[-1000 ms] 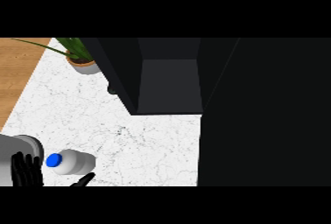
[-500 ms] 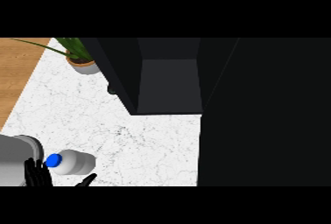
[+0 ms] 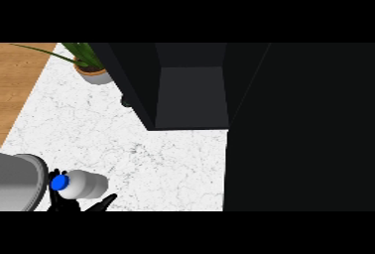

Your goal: Pick up the bottled water, place it into the cabinet and close the cabinet

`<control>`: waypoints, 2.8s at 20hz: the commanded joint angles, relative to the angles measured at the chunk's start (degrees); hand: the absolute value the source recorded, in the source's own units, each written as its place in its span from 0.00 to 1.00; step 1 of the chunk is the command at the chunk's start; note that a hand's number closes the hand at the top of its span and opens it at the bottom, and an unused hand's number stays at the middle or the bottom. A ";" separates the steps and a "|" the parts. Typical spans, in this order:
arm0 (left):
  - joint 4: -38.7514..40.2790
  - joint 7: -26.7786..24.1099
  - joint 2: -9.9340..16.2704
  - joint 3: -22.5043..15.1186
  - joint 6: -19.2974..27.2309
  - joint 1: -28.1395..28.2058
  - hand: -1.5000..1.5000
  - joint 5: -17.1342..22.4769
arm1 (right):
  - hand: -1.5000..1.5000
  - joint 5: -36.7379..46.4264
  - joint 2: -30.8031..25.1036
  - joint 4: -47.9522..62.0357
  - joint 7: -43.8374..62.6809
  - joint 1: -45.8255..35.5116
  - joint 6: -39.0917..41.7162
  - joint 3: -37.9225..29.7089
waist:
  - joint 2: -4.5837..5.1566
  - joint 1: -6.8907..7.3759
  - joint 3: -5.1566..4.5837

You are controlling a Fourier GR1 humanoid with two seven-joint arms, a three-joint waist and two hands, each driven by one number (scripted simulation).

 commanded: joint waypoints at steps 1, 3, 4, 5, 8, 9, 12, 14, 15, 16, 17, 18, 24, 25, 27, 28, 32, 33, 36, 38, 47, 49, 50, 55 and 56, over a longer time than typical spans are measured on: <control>5.38 -4.58 -1.18 1.14 -2.30 -2.77 0.00 0.74 | 0.00 -4.97 -2.15 -8.73 2.96 2.69 0.25 -3.88 | 0.02 0.22 0.05; 12.34 -9.41 -1.37 3.91 -4.10 -6.27 1.00 2.72 | 0.00 -1.41 -1.11 -5.53 -1.70 4.52 1.03 -0.52 | -0.06 -0.34 0.00; 11.47 -7.72 0.68 4.27 -4.59 -6.02 1.00 2.92 | 0.00 -2.96 -2.64 -8.98 -0.56 6.69 1.65 -1.83 | -0.06 -0.30 0.02; 14.45 -10.29 -1.71 4.58 -3.22 -8.33 1.00 3.04 | 0.00 -1.47 -1.70 -5.86 -1.74 5.84 1.36 -0.48 | 0.00 -0.36 -0.01; 15.06 -10.21 -0.89 5.33 -7.14 -8.06 1.00 4.86 | 0.00 -1.45 -1.49 -6.29 -0.28 4.40 0.36 -0.49 | 0.11 -0.10 -0.03; 11.24 -7.46 0.22 4.33 -9.83 -5.11 1.00 5.59 | 0.00 -2.42 -1.14 -3.25 -0.95 1.46 0.10 -2.35 | 0.08 0.52 0.06; 13.69 -11.33 -1.40 4.20 -10.07 -6.79 1.00 5.54 | 0.00 -2.32 -2.07 -4.68 0.07 1.39 0.57 -2.72 | 0.12 0.29 0.01; 15.43 -9.32 -1.75 2.93 -8.64 -10.09 1.00 4.85 | 0.00 0.07 -1.32 -3.49 -0.89 1.98 0.18 -0.37 | 0.15 -0.33 -0.03; 12.71 -6.07 0.44 0.72 -10.62 -9.31 1.00 3.23 | 0.00 -0.99 -1.17 -4.42 0.46 1.87 -0.30 -0.21 | 0.19 -0.20 0.00; 12.57 -6.38 -1.02 -1.94 -11.48 -9.52 1.00 1.36 | 0.00 -0.58 -0.51 -1.30 -1.95 0.72 0.02 0.07 | 0.15 -0.65 0.01; 11.09 -4.15 0.00 -3.58 -12.08 -9.28 1.00 0.21 | 0.00 0.66 -2.05 -3.80 -1.68 3.20 1.03 0.64 | -0.04 -1.43 0.00; 10.86 -3.34 -0.16 -5.97 -13.23 -10.96 1.00 -1.53 | 0.00 -0.70 -1.54 -3.40 -0.40 0.43 0.26 -0.21 | 0.41 -1.12 -0.03; 14.92 -3.94 0.51 -8.03 -15.99 -15.89 1.00 -4.60 | 0.00 -0.26 -1.05 -2.14 -3.47 2.10 0.30 -0.17 | 0.03 -0.51 0.05; 18.17 -6.78 -1.23 -8.95 -15.87 -17.57 1.00 -6.17 | 0.00 -3.48 -2.29 -2.79 -2.28 1.16 0.91 -3.28 | 0.23 -0.56 0.02; 14.84 -4.36 -0.95 -10.15 -18.27 -15.19 1.00 -5.63 | 0.00 -4.65 -3.40 -6.45 -0.54 4.60 1.47 -3.04 | 0.00 -0.01 0.08; 14.94 -3.85 -1.67 -9.97 -16.71 -18.02 1.00 -4.80 | 0.00 -0.81 -0.89 -1.71 -1.53 0.75 0.06 0.09 | 0.05 0.23 0.08; 11.65 -0.24 -1.70 -15.93 -15.83 -17.32 1.00 -1.02 | 0.00 -4.14 -1.70 -2.82 0.32 0.47 -0.07 -3.59 | 0.05 0.39 0.09; 8.76 1.04 -1.71 -18.22 -13.79 -15.64 1.00 1.06 | 0.00 -3.43 -1.94 -4.27 -0.54 2.53 0.96 -1.67 | -0.08 0.33 0.10; 3.91 8.78 -1.73 -19.90 -9.64 -18.94 1.00 3.90 | 0.00 -1.36 -1.71 -3.59 -2.18 3.07 1.50 -0.32 | -0.20 0.13 0.12; 1.55 10.67 -1.74 -22.69 -5.61 -21.12 1.00 4.37 | 0.00 -2.92 -1.27 -5.16 0.37 1.89 0.10 -0.72 | -0.07 0.40 0.12; -5.75 19.20 -1.75 -28.73 11.04 -30.28 1.00 0.56 | 0.00 -4.63 -1.47 -2.07 -1.97 1.29 1.18 -2.33 | -0.04 0.17 0.15; -3.40 17.22 -1.75 -31.42 13.06 -32.23 1.00 2.13 | 0.00 -5.44 -1.25 0.42 -1.74 -2.13 0.95 -4.64 | 0.14 0.11 0.12; -2.10 17.93 -1.75 -32.87 16.18 -36.07 1.00 4.60 | 0.00 -3.87 -1.19 -2.11 -1.43 0.45 1.09 -2.37 | 0.17 -0.64 0.08; 4.67 20.85 -1.75 -31.91 19.12 -45.08 1.00 5.16 | 0.00 -3.20 -0.74 -1.26 -2.88 1.15 0.93 -3.59 | 0.29 -1.21 0.08; 3.88 23.95 -1.75 -31.10 20.77 -47.27 1.00 3.46 | 0.00 -4.15 -0.45 -0.56 -1.88 -0.54 0.58 -3.99 | 0.24 -0.60 0.11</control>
